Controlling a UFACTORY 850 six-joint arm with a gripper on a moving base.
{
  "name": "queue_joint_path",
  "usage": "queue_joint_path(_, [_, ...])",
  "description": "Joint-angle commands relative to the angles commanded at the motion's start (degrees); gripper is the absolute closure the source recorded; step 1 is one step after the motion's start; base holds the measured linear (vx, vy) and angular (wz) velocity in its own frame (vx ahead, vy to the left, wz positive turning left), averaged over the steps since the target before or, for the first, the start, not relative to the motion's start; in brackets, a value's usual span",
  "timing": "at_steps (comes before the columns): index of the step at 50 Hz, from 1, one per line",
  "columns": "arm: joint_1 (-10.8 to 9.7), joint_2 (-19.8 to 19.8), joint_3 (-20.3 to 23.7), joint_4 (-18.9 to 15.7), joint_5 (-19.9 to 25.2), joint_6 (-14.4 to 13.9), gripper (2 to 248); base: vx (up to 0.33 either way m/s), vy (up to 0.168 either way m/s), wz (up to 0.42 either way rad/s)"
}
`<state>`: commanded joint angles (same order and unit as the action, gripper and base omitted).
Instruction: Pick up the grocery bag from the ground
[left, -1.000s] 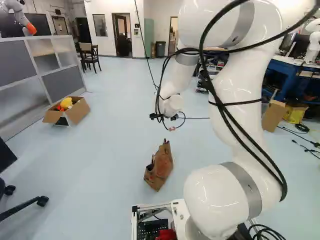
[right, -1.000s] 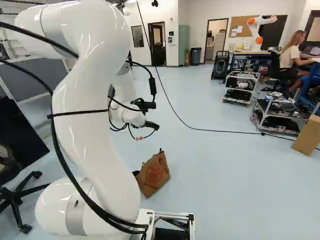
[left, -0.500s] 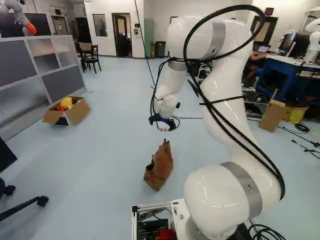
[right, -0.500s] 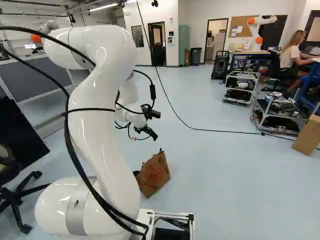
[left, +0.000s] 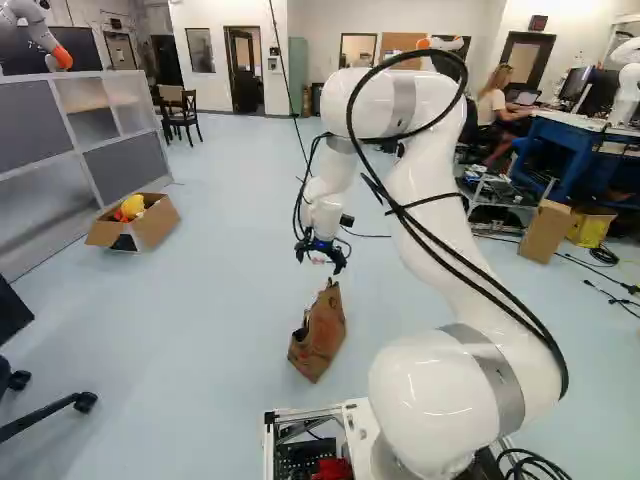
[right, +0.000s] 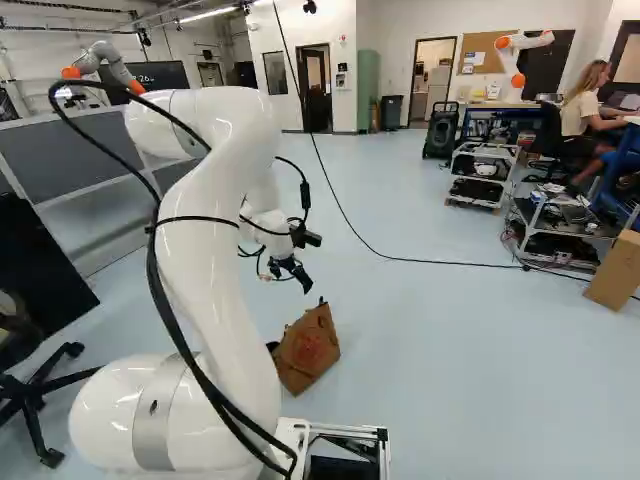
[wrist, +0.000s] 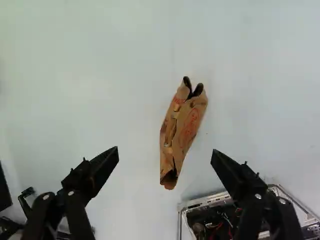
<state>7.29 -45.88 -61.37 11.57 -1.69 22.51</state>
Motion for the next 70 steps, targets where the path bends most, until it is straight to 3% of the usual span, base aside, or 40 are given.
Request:
queue_joint_path(21, [-1.6,-4.8,-3.4,0.5,-0.9,0.0,3,0.0,0.0,0.0])
queue_joint_path(70, [-1.7,-15.2,-10.5,0.5,-0.9,0.0,3,0.0,0.0,0.0])
